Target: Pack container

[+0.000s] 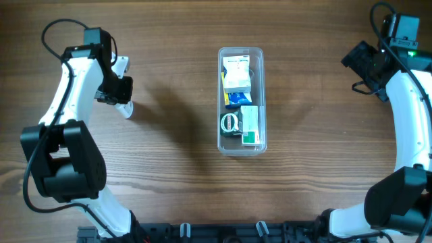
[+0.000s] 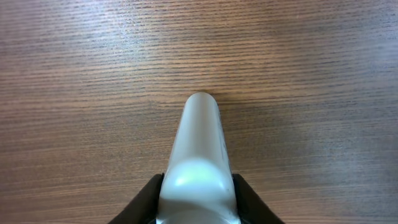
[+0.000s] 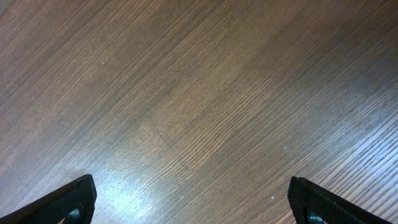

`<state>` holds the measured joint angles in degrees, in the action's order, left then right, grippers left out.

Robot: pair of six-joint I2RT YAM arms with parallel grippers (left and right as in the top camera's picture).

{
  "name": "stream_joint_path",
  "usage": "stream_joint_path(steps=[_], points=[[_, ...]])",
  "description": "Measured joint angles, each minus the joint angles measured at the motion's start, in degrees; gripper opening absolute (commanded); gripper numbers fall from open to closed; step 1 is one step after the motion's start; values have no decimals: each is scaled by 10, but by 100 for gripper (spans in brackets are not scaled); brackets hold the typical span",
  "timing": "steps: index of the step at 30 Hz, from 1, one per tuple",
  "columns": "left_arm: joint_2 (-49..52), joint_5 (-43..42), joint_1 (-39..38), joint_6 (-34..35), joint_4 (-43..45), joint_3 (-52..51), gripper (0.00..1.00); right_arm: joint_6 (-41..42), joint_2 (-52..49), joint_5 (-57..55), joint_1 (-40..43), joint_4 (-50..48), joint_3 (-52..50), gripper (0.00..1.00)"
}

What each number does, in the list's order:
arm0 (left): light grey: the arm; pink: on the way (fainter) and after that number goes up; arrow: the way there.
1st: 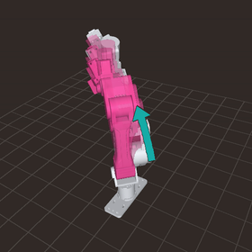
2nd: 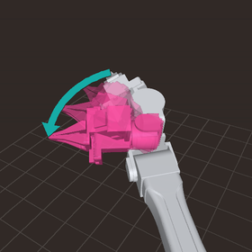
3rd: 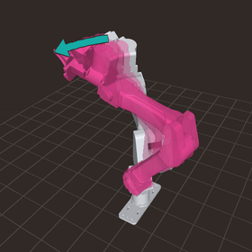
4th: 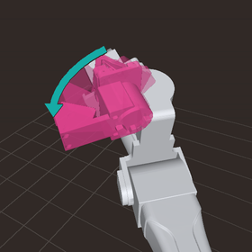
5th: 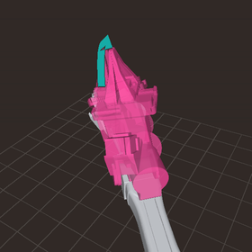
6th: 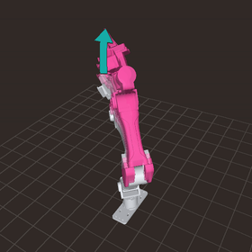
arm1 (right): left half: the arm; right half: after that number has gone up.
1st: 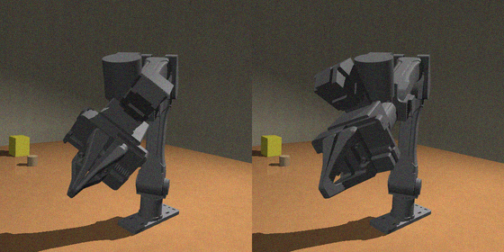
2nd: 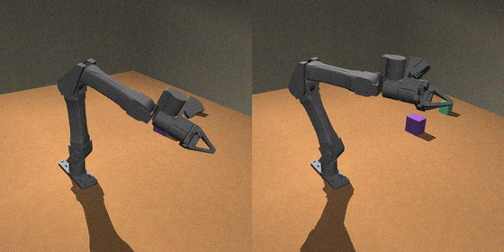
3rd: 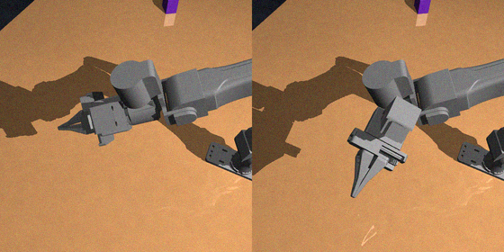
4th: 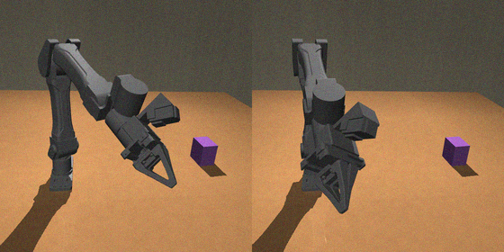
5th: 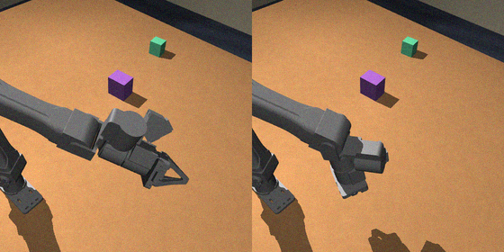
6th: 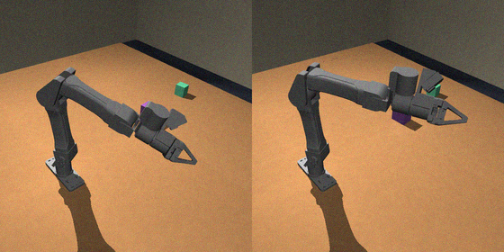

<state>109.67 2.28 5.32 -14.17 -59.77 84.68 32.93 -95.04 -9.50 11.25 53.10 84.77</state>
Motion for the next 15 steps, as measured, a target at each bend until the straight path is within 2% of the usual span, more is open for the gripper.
stream_joint_path(steps=[11,15], points=[[0,-2,0,27,0,1,22,0,0,0,0,0,0,100],[0,-47,0,39,-10,27,24,0,0,0,0,0,0,100]])
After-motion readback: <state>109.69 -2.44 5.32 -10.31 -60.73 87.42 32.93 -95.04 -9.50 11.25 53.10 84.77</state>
